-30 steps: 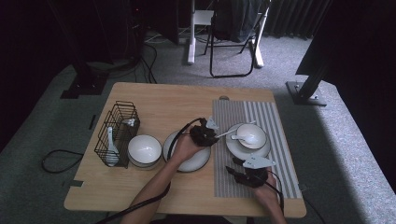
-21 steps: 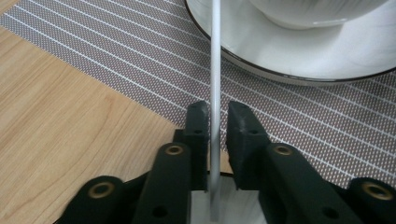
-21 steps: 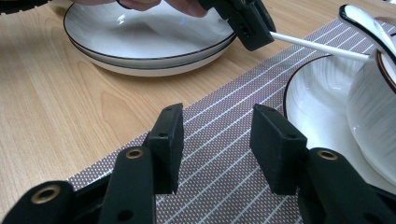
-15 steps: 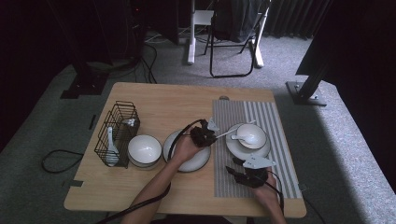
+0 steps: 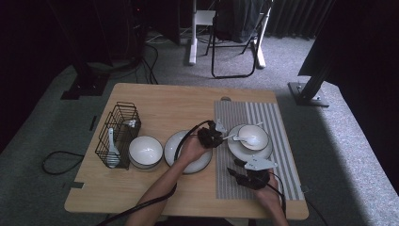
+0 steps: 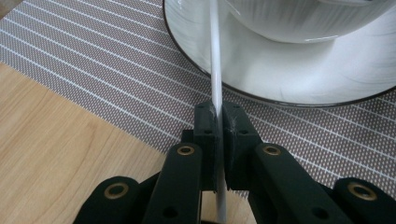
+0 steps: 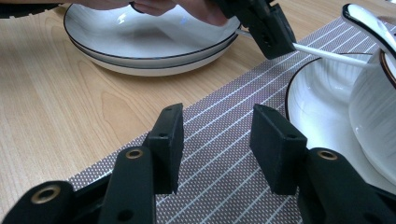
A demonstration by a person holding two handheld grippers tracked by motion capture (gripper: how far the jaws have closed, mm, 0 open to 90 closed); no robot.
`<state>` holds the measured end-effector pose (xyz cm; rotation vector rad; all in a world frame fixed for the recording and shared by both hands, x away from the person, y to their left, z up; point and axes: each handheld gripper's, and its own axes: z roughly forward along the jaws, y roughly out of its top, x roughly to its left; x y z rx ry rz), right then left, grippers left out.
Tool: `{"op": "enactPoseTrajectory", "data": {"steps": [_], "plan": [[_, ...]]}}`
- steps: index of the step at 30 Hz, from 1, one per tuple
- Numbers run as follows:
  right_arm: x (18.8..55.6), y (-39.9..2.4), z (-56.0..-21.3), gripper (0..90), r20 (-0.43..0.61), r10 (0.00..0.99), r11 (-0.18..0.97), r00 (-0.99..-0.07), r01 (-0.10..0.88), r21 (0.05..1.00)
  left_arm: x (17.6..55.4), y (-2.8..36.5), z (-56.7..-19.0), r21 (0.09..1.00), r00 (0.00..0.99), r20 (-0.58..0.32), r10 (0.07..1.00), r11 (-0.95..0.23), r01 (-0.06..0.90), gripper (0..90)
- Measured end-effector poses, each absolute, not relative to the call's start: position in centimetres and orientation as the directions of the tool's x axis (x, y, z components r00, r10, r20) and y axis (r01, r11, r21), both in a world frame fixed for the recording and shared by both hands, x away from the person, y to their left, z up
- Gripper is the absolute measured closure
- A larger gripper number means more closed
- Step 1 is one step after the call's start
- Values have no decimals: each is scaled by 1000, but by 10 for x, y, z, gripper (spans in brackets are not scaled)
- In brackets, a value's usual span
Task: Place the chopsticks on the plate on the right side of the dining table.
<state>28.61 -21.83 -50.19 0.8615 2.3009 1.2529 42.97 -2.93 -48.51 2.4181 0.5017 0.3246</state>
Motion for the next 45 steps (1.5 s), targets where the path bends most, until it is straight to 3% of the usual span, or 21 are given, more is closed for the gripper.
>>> {"op": "enactPoseTrajectory", "data": {"steps": [11,22,45], "plan": [[286,-219,-502,540,-37,673,413,-738,334,847,431,-31,-490,636,901,88,425,-720,278,853],[286,-219,-502,528,-37,676,413,-736,336,847,429,-20,-475,669,905,77,418,-695,264,751],[287,-217,-504,526,-33,672,417,-740,341,843,420,5,-456,733,897,41,441,-623,273,734]]}}
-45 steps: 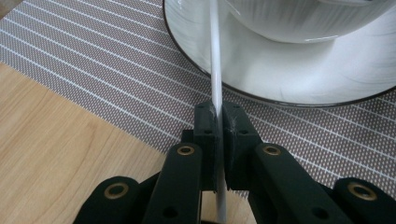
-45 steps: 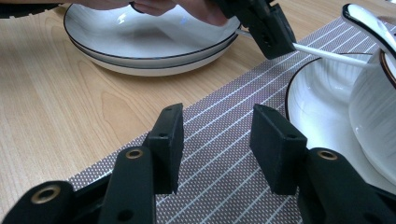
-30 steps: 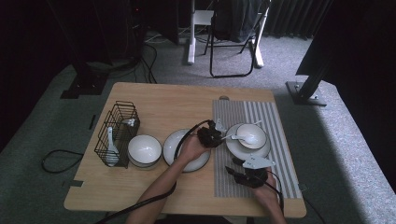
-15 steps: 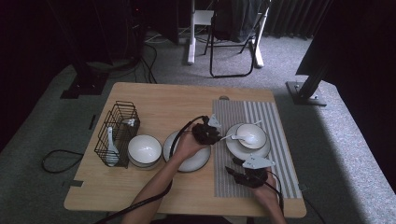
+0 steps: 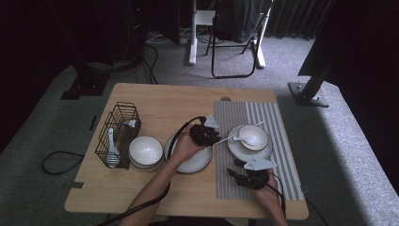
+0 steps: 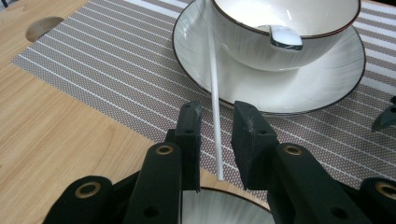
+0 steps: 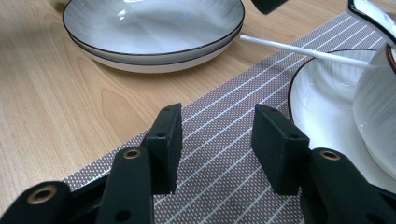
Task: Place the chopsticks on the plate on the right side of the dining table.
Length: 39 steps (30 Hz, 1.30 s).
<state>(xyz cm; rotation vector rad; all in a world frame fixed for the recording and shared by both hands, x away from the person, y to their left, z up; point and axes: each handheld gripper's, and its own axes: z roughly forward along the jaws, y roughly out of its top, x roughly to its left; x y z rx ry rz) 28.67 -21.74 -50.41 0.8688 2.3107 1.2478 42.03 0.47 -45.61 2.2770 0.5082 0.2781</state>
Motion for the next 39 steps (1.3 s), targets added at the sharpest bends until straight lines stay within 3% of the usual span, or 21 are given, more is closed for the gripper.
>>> {"op": "enactPoseTrajectory", "data": {"steps": [39], "plan": [[292,-216,-507,525,-23,693,412,-720,370,833,407,35,-433,797,908,-9,418,-545,259,714]]}}
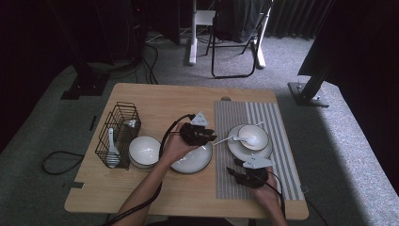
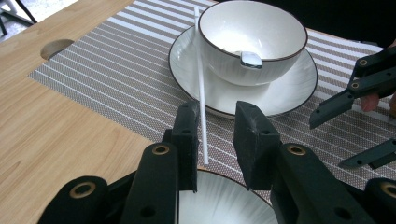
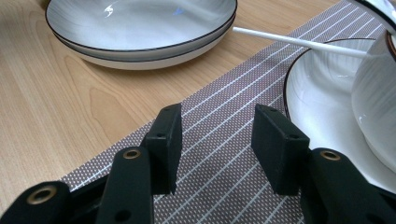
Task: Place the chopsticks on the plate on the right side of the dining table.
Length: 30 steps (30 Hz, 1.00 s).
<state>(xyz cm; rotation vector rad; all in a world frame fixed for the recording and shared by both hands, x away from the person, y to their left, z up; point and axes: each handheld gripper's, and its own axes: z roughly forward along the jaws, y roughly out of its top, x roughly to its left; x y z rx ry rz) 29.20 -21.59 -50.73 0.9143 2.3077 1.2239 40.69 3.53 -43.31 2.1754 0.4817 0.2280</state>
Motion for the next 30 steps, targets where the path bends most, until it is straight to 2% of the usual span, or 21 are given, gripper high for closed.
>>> {"op": "enactPoseTrajectory", "data": {"steps": [30], "plan": [[297,-213,-510,524,-14,705,408,-709,389,826,404,50,-416,814,912,-21,409,-523,253,680]]}}
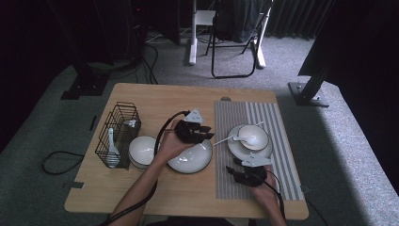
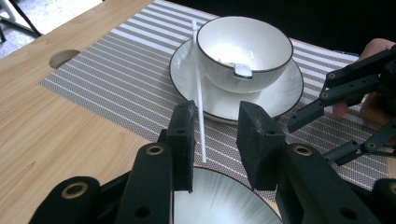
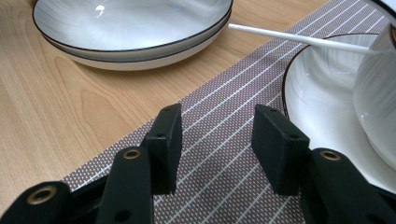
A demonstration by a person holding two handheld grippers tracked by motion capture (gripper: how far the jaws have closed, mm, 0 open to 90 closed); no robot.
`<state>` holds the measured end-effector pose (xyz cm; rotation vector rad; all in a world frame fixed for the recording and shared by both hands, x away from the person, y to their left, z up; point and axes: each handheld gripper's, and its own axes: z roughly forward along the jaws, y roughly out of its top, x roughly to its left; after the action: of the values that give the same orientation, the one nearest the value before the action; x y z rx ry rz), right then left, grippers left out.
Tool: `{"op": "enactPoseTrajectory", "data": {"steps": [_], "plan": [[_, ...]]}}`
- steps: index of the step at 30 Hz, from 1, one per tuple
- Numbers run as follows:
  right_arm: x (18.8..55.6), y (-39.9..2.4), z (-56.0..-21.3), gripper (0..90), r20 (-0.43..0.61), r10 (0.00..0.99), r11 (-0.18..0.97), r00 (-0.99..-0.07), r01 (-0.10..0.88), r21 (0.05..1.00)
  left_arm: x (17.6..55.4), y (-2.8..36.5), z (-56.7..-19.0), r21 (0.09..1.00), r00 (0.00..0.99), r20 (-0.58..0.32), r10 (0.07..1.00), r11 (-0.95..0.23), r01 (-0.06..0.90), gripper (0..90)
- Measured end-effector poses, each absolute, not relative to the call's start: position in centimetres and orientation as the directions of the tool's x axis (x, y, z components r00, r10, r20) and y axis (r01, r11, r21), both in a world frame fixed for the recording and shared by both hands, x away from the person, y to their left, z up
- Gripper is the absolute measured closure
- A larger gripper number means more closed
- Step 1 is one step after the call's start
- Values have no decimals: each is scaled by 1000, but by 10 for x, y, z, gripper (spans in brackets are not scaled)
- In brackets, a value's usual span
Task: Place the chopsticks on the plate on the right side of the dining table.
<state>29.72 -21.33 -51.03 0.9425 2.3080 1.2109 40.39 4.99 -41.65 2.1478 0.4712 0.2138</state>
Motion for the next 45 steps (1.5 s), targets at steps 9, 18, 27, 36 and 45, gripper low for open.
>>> {"op": "enactPoseTrajectory", "data": {"steps": [9,18,27,36,45], "plan": [[298,-213,-511,521,-9,707,407,-707,397,823,402,56,-406,818,920,-13,393,-525,235,660],[299,-212,-512,517,-6,708,407,-707,401,821,399,61,-396,822,927,-5,375,-526,217,647],[300,-211,-513,505,-5,706,411,-708,405,817,396,71,-382,831,929,-2,370,-517,208,638],[300,-210,-514,504,-5,705,414,-709,405,815,395,84,-370,837,928,-10,373,-505,212,639],[300,-211,-514,503,-4,705,414,-709,406,815,392,93,-360,837,923,6,386,-507,207,638]]}}
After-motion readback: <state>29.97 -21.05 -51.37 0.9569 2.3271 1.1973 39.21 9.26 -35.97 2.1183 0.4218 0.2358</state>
